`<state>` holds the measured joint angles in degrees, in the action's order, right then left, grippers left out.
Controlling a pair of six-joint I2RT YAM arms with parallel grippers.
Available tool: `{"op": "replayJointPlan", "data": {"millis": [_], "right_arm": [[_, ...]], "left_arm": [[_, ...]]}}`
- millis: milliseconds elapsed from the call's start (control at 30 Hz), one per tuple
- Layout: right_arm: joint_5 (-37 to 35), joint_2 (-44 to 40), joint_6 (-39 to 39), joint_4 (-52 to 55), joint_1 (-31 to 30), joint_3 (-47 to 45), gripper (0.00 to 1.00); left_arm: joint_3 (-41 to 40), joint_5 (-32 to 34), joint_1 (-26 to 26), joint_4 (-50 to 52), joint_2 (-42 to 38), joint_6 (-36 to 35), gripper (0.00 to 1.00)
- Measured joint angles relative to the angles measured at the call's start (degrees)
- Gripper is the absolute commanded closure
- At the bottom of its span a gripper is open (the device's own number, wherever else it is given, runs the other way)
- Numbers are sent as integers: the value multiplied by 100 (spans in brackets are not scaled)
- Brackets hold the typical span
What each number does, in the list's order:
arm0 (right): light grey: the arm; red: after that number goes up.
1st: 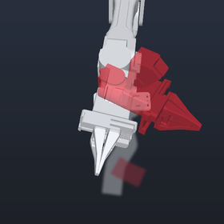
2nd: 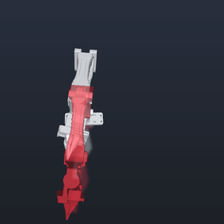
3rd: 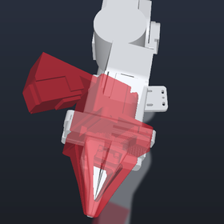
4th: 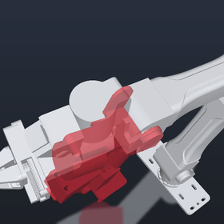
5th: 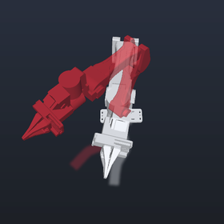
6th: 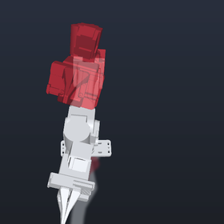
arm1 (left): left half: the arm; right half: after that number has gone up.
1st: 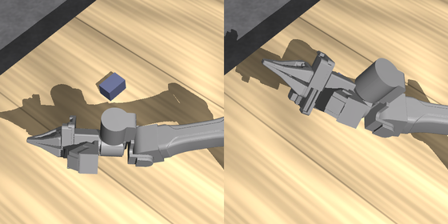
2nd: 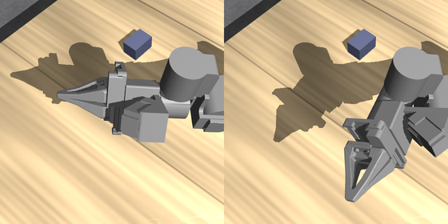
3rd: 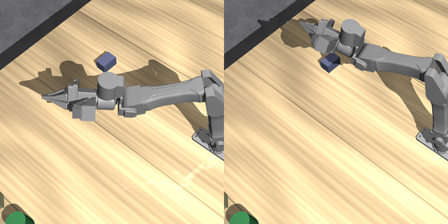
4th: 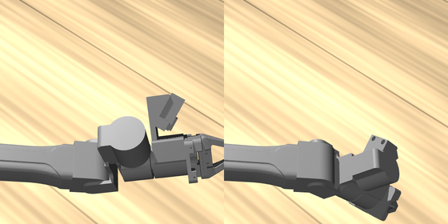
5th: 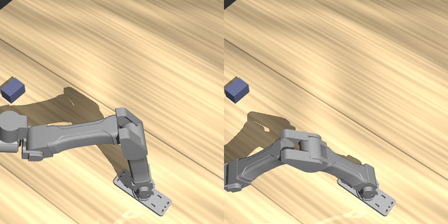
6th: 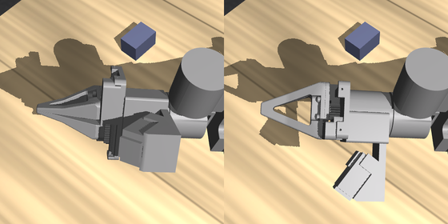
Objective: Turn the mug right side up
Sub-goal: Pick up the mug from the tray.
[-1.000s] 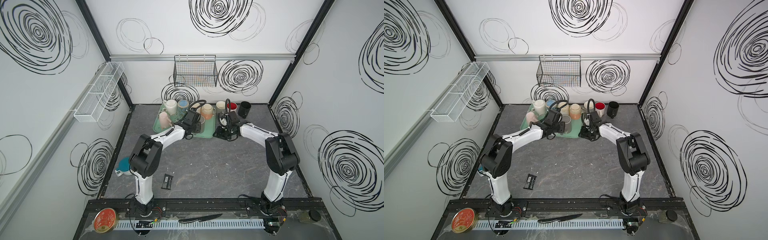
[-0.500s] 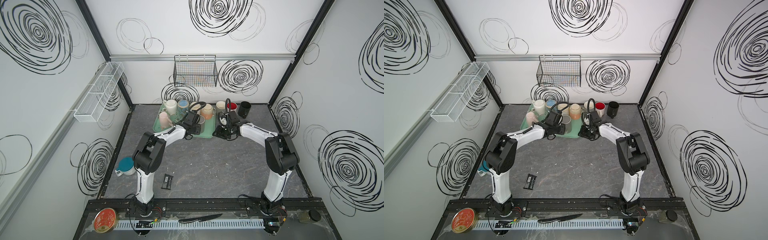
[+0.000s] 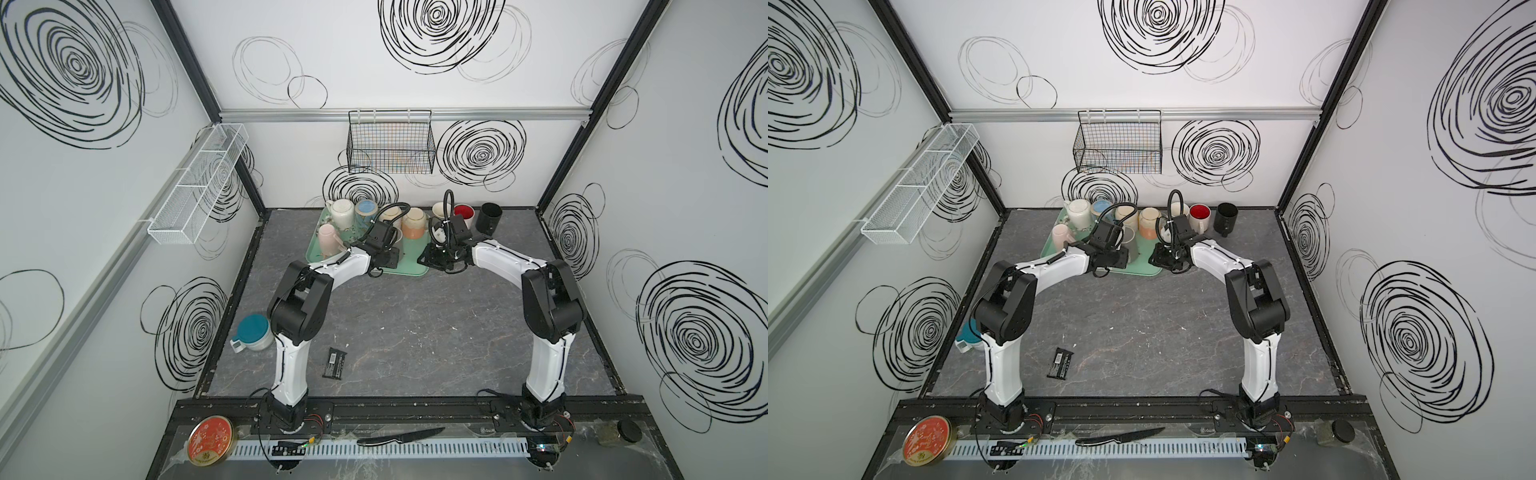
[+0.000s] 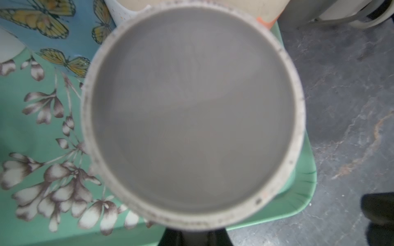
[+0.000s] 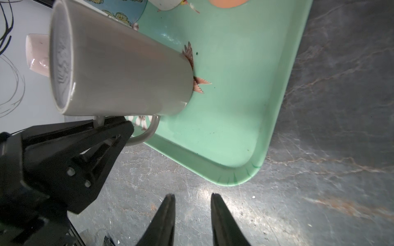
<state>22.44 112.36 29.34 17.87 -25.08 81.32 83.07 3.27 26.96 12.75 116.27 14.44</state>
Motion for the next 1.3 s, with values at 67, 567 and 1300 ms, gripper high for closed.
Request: {"op": "replayJointPlan", "data": {"millis": [67, 567, 1300], "right_arm": [[-28, -96, 46, -127, 0, -140, 67], [63, -1462, 538, -1246, 208, -979, 66], [1821, -1781, 2087, -3705, 186, -1349, 64]], "left_arm": [[2, 57, -2, 26, 0, -98, 100], [-697, -127, 83, -35, -1202, -562, 100], [-2704, -2876, -866, -5416, -2334, 3768, 100]]}}
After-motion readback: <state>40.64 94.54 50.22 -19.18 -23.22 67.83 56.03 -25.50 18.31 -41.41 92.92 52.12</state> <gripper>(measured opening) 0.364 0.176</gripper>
